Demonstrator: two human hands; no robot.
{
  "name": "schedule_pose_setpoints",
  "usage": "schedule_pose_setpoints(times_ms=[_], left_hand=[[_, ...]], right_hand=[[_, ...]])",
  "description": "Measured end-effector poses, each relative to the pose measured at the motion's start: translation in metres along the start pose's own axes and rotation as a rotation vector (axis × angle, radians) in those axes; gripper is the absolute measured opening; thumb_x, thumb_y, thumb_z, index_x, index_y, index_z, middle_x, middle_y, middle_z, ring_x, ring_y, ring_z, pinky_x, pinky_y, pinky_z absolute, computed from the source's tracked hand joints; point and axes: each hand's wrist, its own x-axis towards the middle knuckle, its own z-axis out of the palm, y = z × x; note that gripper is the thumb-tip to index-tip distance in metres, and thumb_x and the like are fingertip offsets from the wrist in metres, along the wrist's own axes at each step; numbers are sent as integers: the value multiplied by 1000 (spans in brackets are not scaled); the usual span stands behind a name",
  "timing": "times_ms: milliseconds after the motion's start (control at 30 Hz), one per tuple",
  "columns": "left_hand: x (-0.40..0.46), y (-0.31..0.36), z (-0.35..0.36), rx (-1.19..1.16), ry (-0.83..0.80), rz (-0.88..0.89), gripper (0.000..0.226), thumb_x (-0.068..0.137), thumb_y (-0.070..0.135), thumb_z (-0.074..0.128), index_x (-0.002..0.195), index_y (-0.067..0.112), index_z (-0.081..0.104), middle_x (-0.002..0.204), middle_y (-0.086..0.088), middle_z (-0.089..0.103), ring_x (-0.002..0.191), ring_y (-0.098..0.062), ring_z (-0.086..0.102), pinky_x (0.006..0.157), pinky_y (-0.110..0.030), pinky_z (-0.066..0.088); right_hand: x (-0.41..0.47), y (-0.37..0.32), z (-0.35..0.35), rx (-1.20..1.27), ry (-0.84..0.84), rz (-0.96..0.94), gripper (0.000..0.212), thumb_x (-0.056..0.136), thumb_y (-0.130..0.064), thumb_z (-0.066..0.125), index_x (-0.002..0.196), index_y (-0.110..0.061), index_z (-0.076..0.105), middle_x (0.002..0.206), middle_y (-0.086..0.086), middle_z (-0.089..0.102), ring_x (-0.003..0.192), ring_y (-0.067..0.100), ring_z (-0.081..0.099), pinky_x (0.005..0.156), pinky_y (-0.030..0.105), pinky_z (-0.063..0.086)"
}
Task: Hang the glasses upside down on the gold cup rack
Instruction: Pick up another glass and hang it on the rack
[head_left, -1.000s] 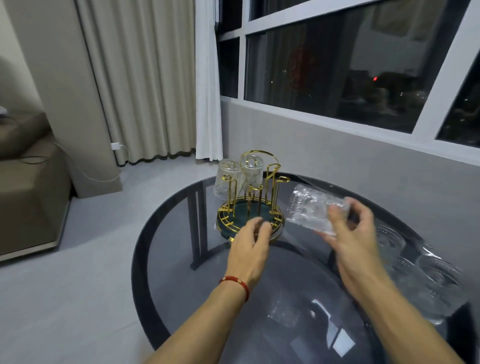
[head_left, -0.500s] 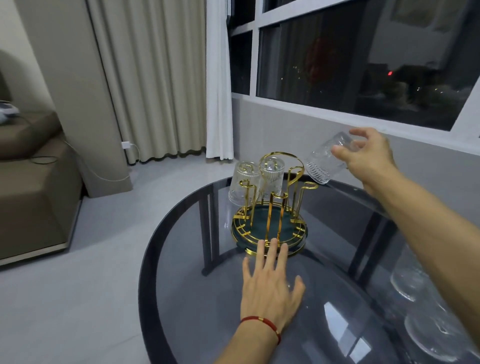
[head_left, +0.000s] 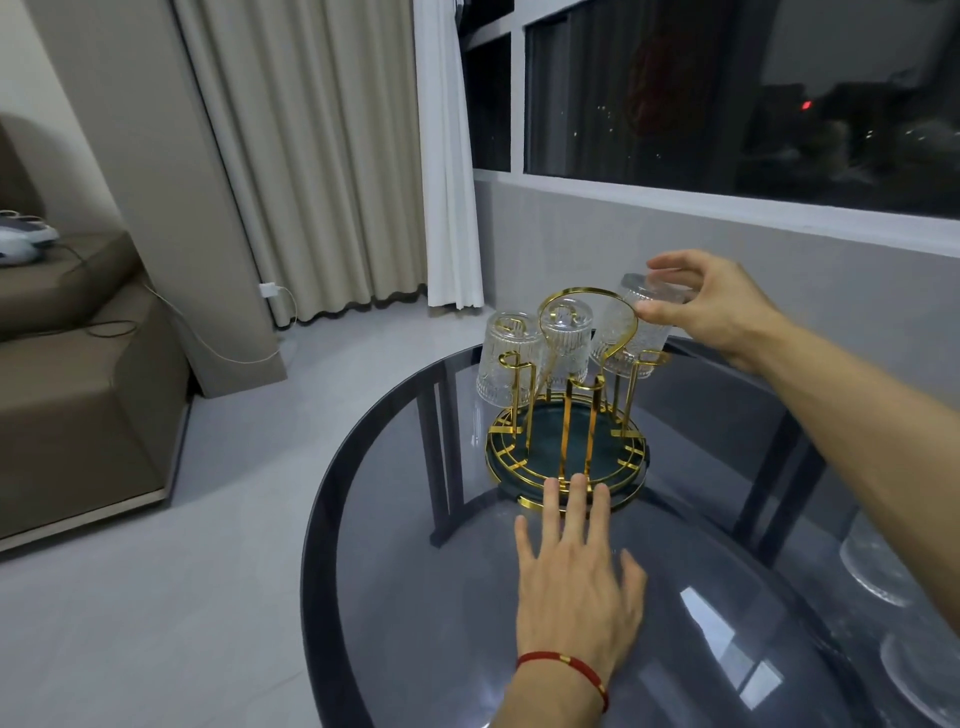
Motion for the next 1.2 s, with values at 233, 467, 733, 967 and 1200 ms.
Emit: schedule_pose_setpoints(times_ms=[233, 467, 733, 967, 1200], left_hand=[[3, 0, 2, 3, 3, -3, 67, 101, 46, 30, 161, 32, 3, 171, 7, -6, 154, -19, -20, 123, -57, -6], [3, -1, 2, 11, 2, -5, 67, 101, 44, 31, 161, 33, 4, 171, 7, -5, 154, -19, -19, 123, -56, -6], [1, 0, -1, 36, 24, 3, 65, 102, 40, 33, 162, 31, 9, 171, 7, 0, 156, -20, -14, 125, -55, 3], [-1, 4, -8, 58, 2, 8, 69, 100, 39, 40, 162, 28, 12, 172, 4, 0, 157, -21, -9, 125, -52, 8], [-11, 24, -19, 162, 28, 87, 70, 94, 43, 49, 158, 25, 27, 171, 1, 13, 157, -22, 5, 122, -52, 19]], right_hand=[[9, 14, -6, 147, -161, 34, 54, 85, -2, 80, 135, -19, 66, 138, 0, 64, 132, 21, 56, 113, 40, 44], [17, 16, 7, 61, -395, 85, 56, 84, 10, 75, 129, -22, 70, 145, 1, 61, 138, 21, 52, 112, 43, 47], [0, 22, 0, 183, -333, 86, 67, 88, 12, 69, 140, -31, 62, 160, -1, 49, 154, 22, 36, 122, 42, 35], [-71, 17, -33, 188, -50, 8, 58, 94, 1, 62, 144, -28, 62, 153, -4, 58, 143, 18, 53, 120, 50, 41], [-207, 6, -50, 152, 216, -142, 47, 89, 1, 58, 111, -38, 73, 112, -13, 77, 106, 7, 74, 90, 25, 59]])
